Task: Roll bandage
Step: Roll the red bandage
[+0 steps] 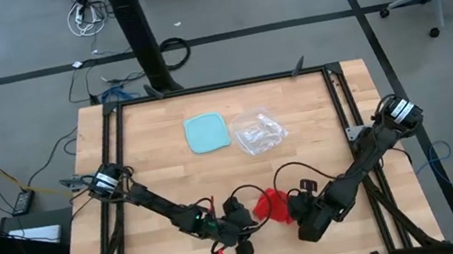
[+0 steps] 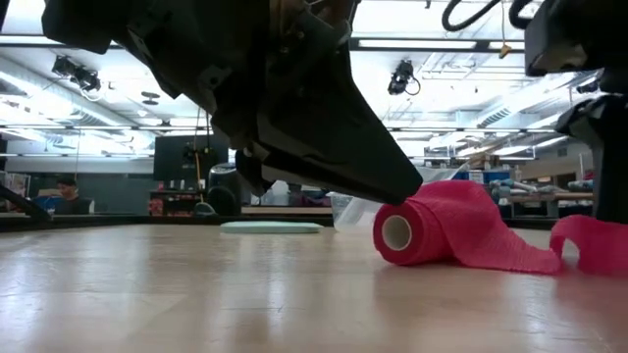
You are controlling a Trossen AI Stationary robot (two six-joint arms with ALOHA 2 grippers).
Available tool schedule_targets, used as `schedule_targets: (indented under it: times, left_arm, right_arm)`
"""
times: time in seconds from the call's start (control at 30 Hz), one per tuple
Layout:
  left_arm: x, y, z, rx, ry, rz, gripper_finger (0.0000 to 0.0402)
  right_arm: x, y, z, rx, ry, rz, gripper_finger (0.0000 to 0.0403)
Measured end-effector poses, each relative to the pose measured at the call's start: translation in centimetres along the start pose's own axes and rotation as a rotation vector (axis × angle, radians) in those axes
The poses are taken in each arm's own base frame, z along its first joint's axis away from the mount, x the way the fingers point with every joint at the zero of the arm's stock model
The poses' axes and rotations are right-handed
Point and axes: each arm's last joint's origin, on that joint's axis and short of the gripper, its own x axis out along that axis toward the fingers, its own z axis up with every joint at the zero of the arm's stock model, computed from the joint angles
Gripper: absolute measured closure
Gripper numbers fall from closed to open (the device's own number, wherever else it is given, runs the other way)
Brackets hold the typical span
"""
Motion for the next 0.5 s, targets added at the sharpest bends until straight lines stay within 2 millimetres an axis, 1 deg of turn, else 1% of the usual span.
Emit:
schedule_targets:
  times: [0.13, 0.27, 0.37, 0.5]
  left_arm:
    - [0.0, -0.1, 0.0, 0.000, 0.013, -0.018, 0.0330]
    - [0.0, -0.1, -0.1, 0.000, 0.022, -0.030, 0.0330]
    - [0.0, -0.1, -0.1, -0.004, 0.025, -0.033, 0.0330]
    - [0.0, -0.1, -0.1, -0.003, 0.026, -0.033, 0.0330]
  right_arm:
    - [0.0, 0.3, -0.6, -0.081, -0.012, 0.006, 0.0233]
    - [-0.5, 0.5, -1.7, -0.200, -0.059, -0.069, 0.0233]
    - [-0.8, 0.9, -2.6, -0.282, -0.083, -0.092, 0.0233]
    - [-0.5, 1.6, -3.7, -0.377, -0.098, -0.119, 0.0233]
